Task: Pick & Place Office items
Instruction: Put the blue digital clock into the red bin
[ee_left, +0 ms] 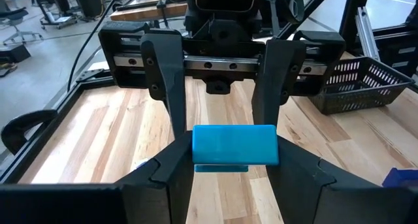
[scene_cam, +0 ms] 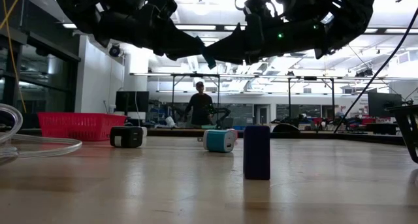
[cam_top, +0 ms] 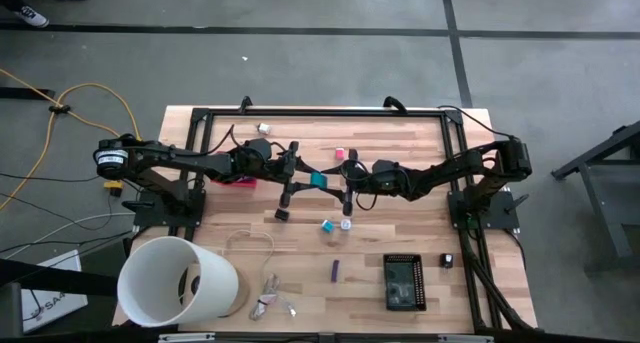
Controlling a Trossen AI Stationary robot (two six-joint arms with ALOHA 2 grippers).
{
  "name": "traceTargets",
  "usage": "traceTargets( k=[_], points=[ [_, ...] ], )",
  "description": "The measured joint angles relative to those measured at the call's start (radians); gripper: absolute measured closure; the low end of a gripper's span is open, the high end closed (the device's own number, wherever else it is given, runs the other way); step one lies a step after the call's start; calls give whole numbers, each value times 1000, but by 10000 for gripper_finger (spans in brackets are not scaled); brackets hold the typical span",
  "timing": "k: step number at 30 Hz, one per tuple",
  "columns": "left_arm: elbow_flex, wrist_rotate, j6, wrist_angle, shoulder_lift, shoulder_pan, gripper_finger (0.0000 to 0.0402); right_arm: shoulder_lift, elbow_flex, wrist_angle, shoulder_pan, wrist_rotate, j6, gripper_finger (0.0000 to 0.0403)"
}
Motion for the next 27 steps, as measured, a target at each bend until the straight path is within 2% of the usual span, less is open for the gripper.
traceTargets(
  k=[27],
  points=[
    [0, -3, 0, 1, 0, 0, 241, 0, 0, -8, 13, 21, -26, 189]
  ],
)
